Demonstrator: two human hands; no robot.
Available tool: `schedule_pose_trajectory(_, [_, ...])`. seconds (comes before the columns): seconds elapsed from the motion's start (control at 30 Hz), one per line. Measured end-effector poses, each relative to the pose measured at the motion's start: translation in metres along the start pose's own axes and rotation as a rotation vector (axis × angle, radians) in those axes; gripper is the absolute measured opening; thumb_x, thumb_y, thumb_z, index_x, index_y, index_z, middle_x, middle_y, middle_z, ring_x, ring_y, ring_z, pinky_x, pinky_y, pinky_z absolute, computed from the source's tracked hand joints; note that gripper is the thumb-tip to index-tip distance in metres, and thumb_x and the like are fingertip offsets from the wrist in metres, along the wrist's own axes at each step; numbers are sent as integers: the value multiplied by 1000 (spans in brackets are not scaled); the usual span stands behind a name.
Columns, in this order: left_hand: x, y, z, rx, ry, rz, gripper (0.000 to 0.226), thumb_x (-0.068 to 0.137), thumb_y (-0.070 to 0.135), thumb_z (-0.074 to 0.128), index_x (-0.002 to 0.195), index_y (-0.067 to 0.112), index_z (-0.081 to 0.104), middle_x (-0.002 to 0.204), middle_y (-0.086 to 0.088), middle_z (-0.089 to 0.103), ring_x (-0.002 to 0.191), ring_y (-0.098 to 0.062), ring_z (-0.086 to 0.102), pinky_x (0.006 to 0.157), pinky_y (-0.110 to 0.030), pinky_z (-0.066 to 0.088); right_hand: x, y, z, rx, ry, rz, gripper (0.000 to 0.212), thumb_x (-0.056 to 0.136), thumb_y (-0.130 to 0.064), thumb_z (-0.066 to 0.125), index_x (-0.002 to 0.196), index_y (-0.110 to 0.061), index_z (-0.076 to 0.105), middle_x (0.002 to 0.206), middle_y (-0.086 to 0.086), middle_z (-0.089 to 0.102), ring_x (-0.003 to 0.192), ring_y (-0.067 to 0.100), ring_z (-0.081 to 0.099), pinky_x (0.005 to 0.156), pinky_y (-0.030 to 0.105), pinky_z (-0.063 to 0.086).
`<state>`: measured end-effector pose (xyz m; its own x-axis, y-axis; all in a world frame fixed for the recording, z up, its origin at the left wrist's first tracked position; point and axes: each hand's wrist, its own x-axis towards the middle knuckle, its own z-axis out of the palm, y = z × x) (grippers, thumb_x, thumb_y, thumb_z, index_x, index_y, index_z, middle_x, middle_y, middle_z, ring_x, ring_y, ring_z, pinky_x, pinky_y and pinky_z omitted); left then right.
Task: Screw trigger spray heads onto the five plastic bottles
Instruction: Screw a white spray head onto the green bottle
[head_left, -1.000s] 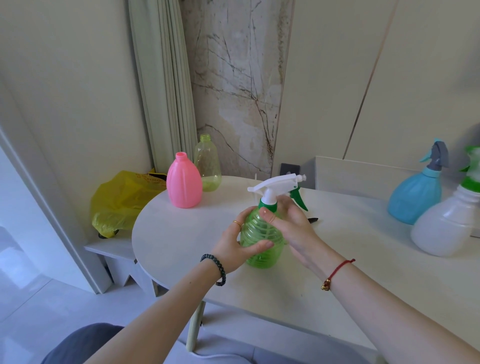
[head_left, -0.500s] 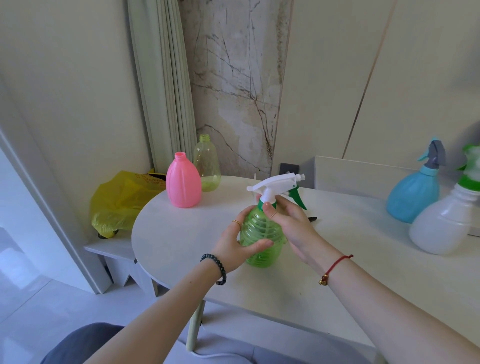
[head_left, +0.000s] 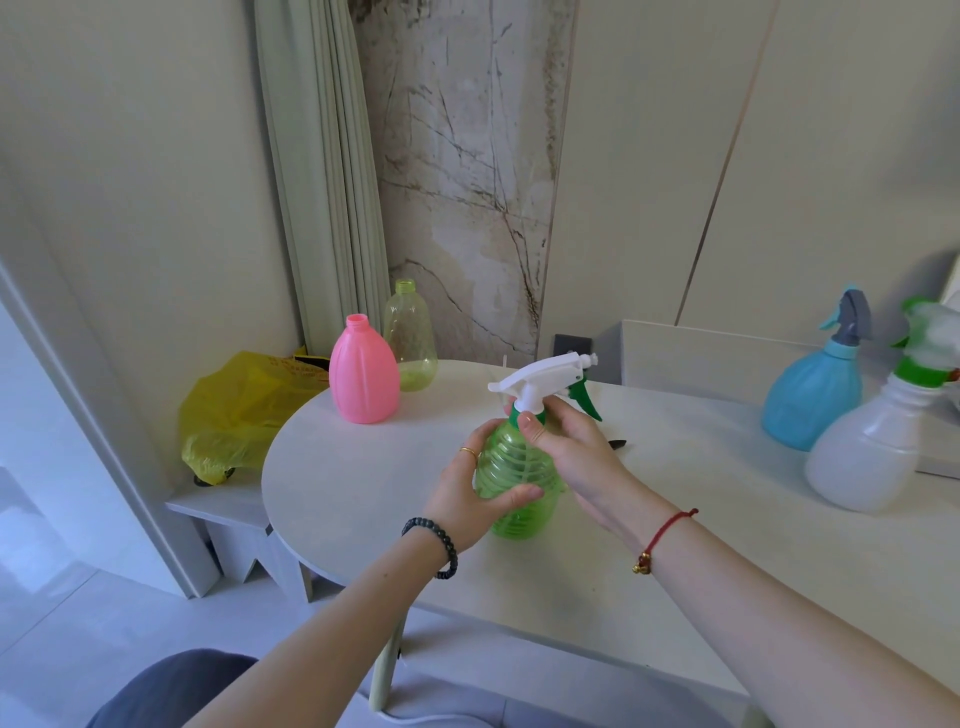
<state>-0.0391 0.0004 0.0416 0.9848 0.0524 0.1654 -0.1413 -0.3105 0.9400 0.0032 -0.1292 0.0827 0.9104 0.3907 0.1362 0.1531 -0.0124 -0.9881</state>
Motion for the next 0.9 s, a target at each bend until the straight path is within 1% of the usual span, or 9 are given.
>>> schedule_pose_trajectory(0.13, [1,1,-1,32,6,1,68,65,36,76,117,47,34,121,7,53,114,-13,48,98,-44,45,1,-2,1,-17,57,3,25,84,-23,62,109,-20,63,104,-5,65,103,13,58,81,23,45])
schedule_pose_trajectory(0.23, [1,1,-2,44,-15,14,69,66,35,75,121,43,33,123,6,53,115,-13,47,99,-43,44,-3,0,-3,-85,53,5,34,83,-32,62,115,-23,58,120,-2,61,117,15,52,98,34,43])
schedule_pose_trajectory(0.3, [-1,0,-5,26,-66,24,67,72,30,71,124,42,30,128,5,51,118,-12,45,100,-40,44,-9,5,-9,-99,38,21,39,82,-39,60,119,-31,52,129,-6,54,122,11,46,103,36,38])
schedule_pose_trajectory(0.4, [-4,-3,-8,-33,-114,28,53,83,35,52,128,44,24,137,8,43,124,-10,41,100,-32,42,-26,18,-18,-116,69,65,63,67,-51,66,124,-43,39,130,-11,44,123,6,42,98,28,37])
schedule_pose_trajectory(0.5, [-7,-4,-9,-147,-57,-25,35,87,41,38,120,51,32,133,10,43,120,-10,46,100,-35,42,-50,38,-17,-206,72,17,77,63,-36,78,124,-44,31,131,-13,42,117,3,45,90,19,41])
schedule_pose_trajectory(0.63, [-5,-2,-6,-96,-44,-23,34,89,23,48,113,46,42,131,-1,50,113,-22,53,99,-40,43,-64,52,-7,-231,96,-79,89,62,-25,82,132,-36,29,132,-15,45,118,-1,46,96,20,43])
schedule_pose_trajectory(0.73, [-4,5,2,-152,-88,-33,26,85,21,55,107,36,50,125,-7,56,111,-22,56,96,-41,46,-64,51,-7,-199,169,-122,85,61,-21,82,124,-47,32,127,-14,52,113,-3,51,96,25,45])
schedule_pose_trajectory(0.83, [0,16,21,-144,-104,0,36,78,25,64,104,44,49,113,1,57,103,-16,59,87,-36,52,-68,39,-23,-195,230,-209,79,58,-20,82,111,-58,39,118,-17,59,104,-6,58,84,14,47])
schedule_pose_trajectory(0.9, [5,27,41,-124,-122,50,46,72,32,68,107,50,45,104,8,56,101,-9,59,84,-33,52,-71,24,-43,-234,257,-283,72,55,-21,83,105,-58,47,106,-25,65,94,-8,62,74,8,47])
